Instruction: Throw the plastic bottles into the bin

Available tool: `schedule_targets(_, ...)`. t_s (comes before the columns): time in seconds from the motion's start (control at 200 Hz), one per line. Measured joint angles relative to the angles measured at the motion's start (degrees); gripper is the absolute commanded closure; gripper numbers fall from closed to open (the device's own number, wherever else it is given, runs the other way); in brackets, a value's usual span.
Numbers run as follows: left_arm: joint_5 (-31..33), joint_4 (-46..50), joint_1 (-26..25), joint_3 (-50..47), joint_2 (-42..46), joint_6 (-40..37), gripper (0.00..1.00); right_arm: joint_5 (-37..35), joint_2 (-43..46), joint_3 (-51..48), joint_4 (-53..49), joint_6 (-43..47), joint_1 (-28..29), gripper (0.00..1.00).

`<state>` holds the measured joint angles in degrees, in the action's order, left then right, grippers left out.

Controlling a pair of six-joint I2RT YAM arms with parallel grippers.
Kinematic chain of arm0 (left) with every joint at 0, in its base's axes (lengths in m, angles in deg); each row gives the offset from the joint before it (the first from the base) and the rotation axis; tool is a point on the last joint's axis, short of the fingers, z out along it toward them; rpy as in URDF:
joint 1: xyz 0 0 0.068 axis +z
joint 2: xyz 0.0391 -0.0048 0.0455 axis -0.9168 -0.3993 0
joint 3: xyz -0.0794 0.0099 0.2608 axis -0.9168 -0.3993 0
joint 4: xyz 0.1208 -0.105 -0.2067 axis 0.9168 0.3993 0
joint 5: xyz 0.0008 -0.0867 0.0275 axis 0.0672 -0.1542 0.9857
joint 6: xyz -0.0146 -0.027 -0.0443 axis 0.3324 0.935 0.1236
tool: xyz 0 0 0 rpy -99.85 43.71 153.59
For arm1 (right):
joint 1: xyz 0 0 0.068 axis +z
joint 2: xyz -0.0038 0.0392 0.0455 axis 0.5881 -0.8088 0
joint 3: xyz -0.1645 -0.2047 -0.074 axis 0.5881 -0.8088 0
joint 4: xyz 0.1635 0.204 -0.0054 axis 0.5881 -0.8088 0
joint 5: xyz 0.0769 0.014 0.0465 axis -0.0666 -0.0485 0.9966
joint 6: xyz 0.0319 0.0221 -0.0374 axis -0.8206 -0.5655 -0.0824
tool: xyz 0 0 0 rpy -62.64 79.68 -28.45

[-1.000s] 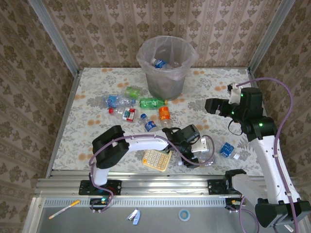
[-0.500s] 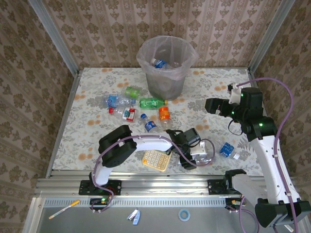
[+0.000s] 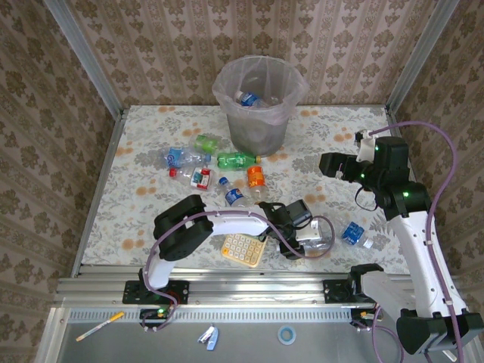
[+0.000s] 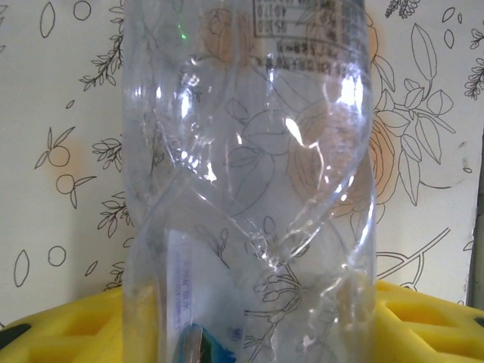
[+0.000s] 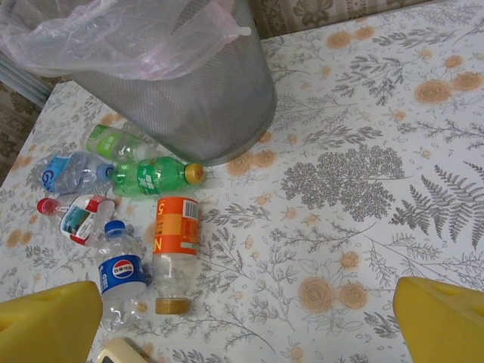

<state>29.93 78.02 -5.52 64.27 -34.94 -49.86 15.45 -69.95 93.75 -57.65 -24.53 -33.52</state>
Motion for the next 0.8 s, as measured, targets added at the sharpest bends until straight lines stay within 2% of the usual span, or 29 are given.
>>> schedule_targets(0.8, 1.68, -9.31, 0.09, -7.63, 4.20, 1.70, 0.51, 0.87, 2.25, -2.23, 0.42, -0.02, 0.00, 0.00)
